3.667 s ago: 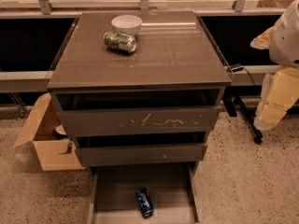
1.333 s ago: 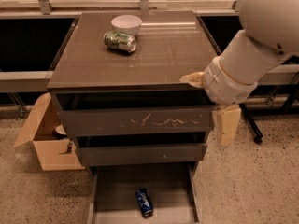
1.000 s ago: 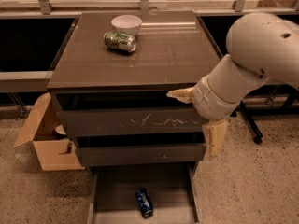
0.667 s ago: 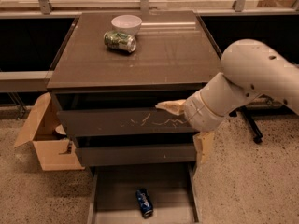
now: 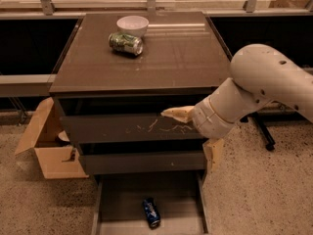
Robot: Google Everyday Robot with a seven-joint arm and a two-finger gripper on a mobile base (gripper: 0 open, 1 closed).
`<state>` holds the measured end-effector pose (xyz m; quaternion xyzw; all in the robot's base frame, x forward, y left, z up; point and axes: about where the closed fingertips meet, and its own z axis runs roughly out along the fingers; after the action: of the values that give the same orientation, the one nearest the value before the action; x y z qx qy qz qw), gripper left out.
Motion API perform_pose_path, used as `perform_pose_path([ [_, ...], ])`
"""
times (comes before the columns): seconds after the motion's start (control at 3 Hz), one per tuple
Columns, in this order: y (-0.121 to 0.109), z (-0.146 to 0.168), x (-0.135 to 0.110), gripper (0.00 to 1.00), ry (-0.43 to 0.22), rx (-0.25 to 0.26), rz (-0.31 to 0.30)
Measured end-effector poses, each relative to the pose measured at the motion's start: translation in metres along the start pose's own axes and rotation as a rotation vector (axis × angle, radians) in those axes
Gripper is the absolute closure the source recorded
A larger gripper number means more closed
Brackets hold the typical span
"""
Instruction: Pick pepsi can from bottom drawer and place on counter
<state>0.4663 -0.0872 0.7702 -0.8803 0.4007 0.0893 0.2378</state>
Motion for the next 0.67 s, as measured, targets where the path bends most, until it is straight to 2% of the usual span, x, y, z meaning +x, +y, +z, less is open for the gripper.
perform_pose_path([
  [0.33, -0.003, 0.029, 0.004, 0.00, 0.020, -0.018, -0.056],
  [0.67, -0.006, 0.086, 0.010, 0.00, 0.061, -0.090, -0.147],
])
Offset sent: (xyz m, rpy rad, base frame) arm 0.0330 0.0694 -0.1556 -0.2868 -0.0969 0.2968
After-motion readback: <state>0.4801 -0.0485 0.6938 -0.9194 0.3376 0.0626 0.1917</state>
